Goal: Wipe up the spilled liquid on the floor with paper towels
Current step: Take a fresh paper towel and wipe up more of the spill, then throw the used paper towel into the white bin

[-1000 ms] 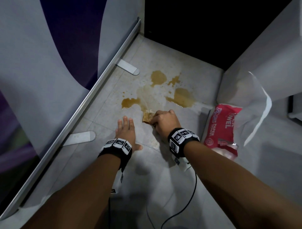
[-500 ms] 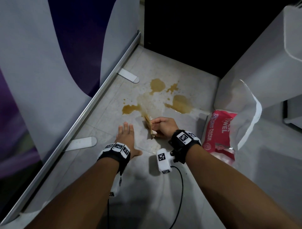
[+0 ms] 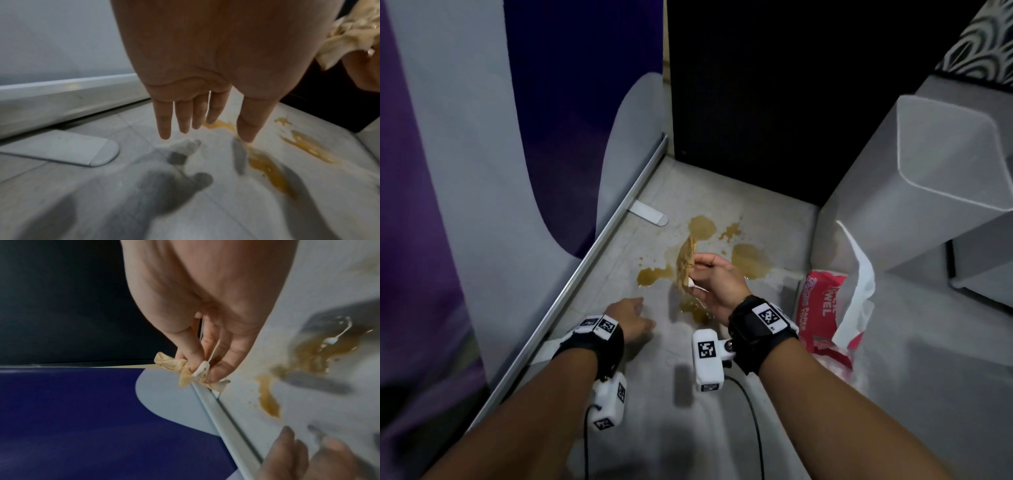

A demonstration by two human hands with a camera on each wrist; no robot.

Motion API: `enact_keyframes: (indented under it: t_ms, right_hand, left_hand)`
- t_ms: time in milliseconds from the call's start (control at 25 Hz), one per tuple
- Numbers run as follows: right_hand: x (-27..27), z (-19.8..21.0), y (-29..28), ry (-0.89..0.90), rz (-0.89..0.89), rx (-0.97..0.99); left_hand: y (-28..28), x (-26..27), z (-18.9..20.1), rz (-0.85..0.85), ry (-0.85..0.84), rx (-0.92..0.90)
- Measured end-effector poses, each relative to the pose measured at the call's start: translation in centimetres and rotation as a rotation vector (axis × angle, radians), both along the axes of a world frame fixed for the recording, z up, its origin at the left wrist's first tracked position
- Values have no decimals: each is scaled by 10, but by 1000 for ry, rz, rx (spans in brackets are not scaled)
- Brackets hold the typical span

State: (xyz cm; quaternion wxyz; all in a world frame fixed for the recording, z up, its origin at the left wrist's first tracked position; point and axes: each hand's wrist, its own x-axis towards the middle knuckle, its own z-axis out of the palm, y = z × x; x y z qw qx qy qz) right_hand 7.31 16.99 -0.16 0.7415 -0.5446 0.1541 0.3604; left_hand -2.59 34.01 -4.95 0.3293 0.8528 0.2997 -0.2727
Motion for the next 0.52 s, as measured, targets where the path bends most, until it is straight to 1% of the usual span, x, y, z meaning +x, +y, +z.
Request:
enact_keyframes:
  t_ms: [80, 280, 400, 520]
  right_hand:
    - [1, 29, 2, -21, -23, 68]
    - [24, 102, -7, -117, -38, 173]
    - [55, 147, -34, -205, -82, 185]
    - [91, 181, -75, -277, -173, 153]
  left_hand:
    - [-4, 9, 22, 34, -62, -11]
    - [-26, 58, 81, -23, -277, 32]
    - [-51, 92, 115, -79, -378, -5]
    - [-77, 116, 136, -124, -439, -40]
